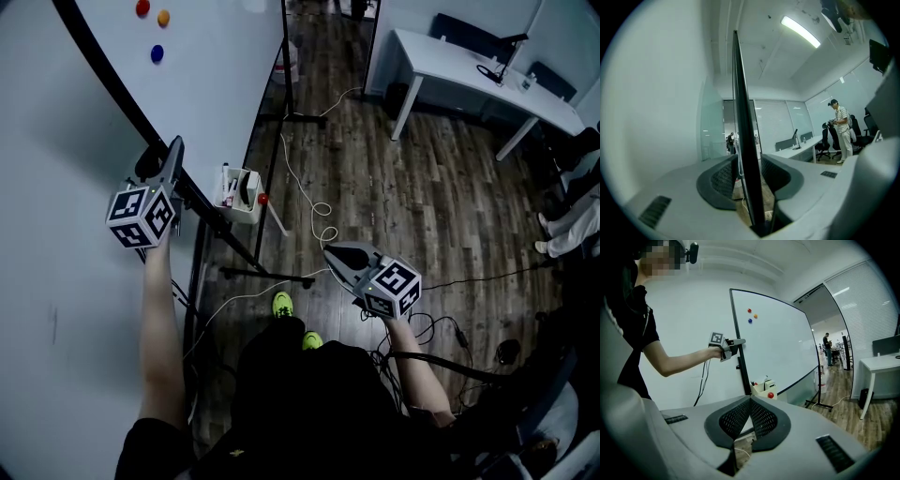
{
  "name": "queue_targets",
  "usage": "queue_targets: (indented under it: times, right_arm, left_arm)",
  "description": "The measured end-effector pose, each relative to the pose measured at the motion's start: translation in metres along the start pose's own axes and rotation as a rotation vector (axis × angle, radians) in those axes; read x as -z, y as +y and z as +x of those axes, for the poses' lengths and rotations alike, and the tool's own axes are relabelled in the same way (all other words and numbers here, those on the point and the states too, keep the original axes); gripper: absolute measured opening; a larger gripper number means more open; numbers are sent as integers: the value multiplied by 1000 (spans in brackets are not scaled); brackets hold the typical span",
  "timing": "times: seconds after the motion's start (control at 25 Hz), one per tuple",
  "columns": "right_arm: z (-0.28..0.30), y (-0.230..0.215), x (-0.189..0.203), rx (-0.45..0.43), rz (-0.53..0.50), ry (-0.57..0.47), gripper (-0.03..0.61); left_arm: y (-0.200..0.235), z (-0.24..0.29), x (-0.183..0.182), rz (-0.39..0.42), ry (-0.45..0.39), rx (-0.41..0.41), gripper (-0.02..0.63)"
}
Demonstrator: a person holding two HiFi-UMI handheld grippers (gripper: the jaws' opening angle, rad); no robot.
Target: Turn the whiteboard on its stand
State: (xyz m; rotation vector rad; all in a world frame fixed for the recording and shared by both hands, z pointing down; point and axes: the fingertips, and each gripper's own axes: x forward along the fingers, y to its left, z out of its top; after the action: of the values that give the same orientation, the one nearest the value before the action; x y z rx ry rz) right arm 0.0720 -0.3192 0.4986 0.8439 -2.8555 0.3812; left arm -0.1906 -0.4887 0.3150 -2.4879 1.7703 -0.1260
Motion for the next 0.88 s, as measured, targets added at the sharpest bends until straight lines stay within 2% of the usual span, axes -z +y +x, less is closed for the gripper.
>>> queue_targets:
  times: [0.28,0.48,0.72,0.88]
  right_arm:
    - [0,8,-5,-48,-5,-2,21]
    - [0,17,-8,-76,-9,-8,21]
    - [9,28,-10,-102,0,-19,21]
    - [14,39,-9,-101,-18,-18,21]
  left_arm:
    - [-13,-35,9,-2,39,-27,164]
    - [-27,-58,4,13,31,-28,163]
    - [-57,-78,11,5,36,48,127]
    - [-76,-95,19,-30,23,119,71]
